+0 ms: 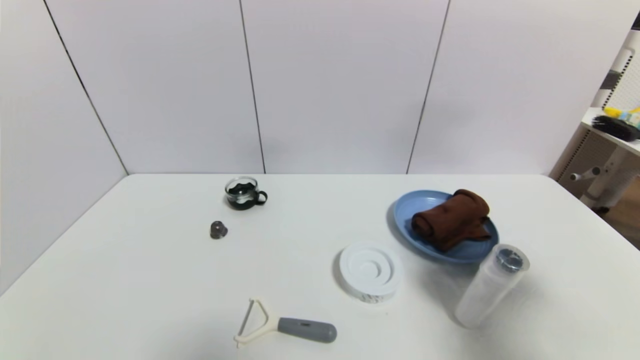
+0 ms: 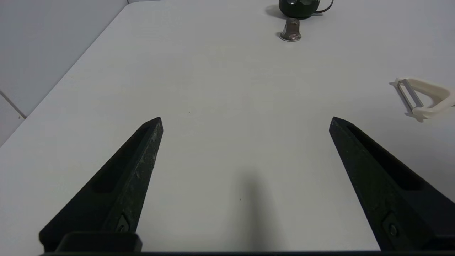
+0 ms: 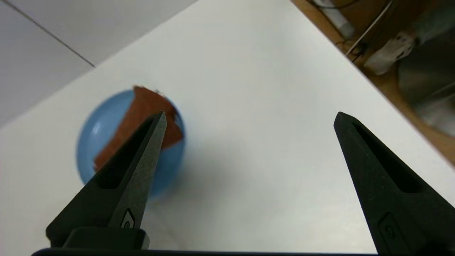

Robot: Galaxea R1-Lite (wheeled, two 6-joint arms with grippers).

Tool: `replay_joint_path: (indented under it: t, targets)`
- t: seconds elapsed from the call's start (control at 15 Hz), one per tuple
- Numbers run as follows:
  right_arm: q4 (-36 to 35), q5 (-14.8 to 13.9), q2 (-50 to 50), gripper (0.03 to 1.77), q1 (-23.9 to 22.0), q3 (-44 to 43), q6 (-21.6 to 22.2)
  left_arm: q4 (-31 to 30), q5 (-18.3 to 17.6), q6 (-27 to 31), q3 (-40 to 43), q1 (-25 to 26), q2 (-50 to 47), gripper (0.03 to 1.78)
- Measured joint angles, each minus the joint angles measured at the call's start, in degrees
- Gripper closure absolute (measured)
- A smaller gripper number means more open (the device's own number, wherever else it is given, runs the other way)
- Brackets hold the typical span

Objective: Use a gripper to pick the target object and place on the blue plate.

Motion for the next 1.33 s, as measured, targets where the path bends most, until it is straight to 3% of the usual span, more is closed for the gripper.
replay_joint_path:
  t: [0.13, 0.4, 0.53, 0.67, 0.87, 1.13, 1.33]
  targets:
    - [-2.89, 3.36, -9.01, 0.15, -1.93, 9.52, -7.46, 0.0, 0.0, 0.0, 0.0, 0.0, 0.0, 0.12]
    - [-15.74, 14.53, -28.88, 0.12, -5.11, 32.15, -20.47, 0.0, -0.02, -0.02, 0.0, 0.02, 0.02, 0.12]
    - [-24.1, 18.93, -37.97, 0.12, -5.89, 43.95, -25.26, 0.0, -0.02, 0.0, 0.0, 0.02, 0.02, 0.12]
    - [-32.94, 21.31, -45.17, 0.11, -6.17, 54.81, -28.92, 0.0, -0.02, 0.02, 0.0, 0.02, 0.0, 0.12]
    - [-42.61, 22.66, -53.72, 0.11, -5.5, 67.54, -31.01, 0.0, -0.02, 0.0, 0.0, 0.02, 0.0, 0.12]
    - [-39.24, 27.9, -63.85, 0.11, -4.73, 72.78, -29.92, 0.0, -0.02, 0.0, 0.0, 0.0, 0.0, 0.12]
    - [-38.56, 27.9, -66.26, 0.11, -4.6, 73.27, -25.11, 0.0, -0.02, 0.0, 0.0, 0.0, 0.0, 0.12]
